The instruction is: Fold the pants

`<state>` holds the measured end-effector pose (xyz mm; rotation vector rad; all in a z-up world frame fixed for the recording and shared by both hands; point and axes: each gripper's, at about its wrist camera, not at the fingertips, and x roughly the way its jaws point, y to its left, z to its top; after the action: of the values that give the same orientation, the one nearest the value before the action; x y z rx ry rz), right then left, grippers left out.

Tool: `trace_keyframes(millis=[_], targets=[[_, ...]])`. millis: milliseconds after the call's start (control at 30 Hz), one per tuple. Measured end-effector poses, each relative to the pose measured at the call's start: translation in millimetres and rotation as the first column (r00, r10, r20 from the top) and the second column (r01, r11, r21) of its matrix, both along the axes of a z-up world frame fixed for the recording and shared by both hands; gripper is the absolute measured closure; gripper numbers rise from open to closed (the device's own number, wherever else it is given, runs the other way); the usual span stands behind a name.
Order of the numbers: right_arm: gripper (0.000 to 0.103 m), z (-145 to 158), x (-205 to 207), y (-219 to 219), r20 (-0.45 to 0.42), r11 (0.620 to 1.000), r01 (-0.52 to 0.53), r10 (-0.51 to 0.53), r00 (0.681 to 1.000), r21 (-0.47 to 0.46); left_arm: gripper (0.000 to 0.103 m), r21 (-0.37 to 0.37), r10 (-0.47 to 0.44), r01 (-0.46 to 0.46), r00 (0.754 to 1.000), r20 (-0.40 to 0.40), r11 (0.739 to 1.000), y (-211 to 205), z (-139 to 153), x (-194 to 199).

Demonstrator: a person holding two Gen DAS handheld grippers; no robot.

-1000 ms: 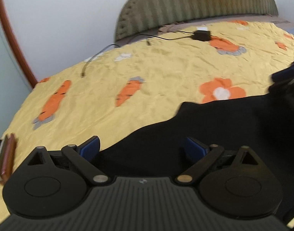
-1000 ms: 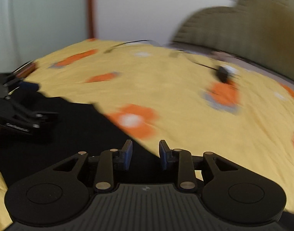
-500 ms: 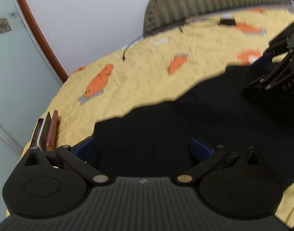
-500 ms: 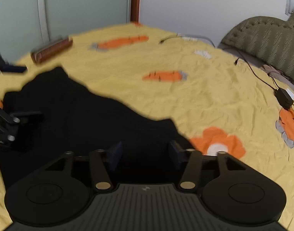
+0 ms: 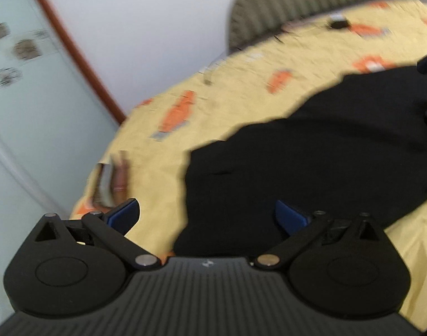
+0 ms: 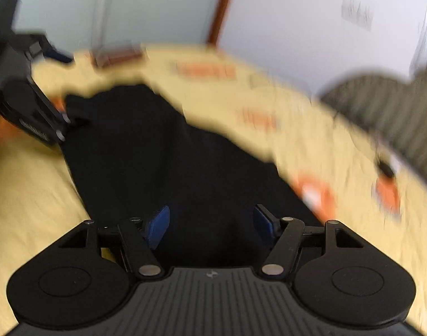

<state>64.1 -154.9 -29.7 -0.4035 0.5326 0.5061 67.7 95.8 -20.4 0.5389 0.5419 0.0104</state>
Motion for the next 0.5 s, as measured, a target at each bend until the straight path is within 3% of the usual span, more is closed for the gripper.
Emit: trace_keyframes(millis=[100, 167, 267, 333, 500], targets=[[0.038, 12, -17, 44, 0.083, 0.99, -0.134, 0.131, 0.988, 0.034, 0.0, -0.047, 0.108, -0.106, 0.993, 0.043, 0.993, 30, 21, -1], [0.039, 7, -27, 85, 0.171, 0.98, -0.195, 0.199, 0.965, -0.038, 0.0, -0.089, 0.186, -0.181, 0.981, 0.052, 0.979, 52, 34, 2], [0.056, -11, -35, 142, 0.273, 0.957, -0.223, 0.269, 0.924, -0.188, 0.0, -0.17, 0.278, -0.266, 0.959, 0.052, 0.949, 87, 49, 3], [0.068, -26, -36, 172, 0.286, 0.938, -0.224, 0.298, 0.911, -0.263, 0.0, -0.183, 0.323, -0.311, 0.945, 0.043, 0.933, 103, 53, 2], [0.069, -41, -27, 208, 0.245, 0.926, -0.244, 0.317, 0.916, -0.288, 0.0, -0.187, 0.334, -0.328, 0.943, -0.002, 0.926, 121, 46, 1]])
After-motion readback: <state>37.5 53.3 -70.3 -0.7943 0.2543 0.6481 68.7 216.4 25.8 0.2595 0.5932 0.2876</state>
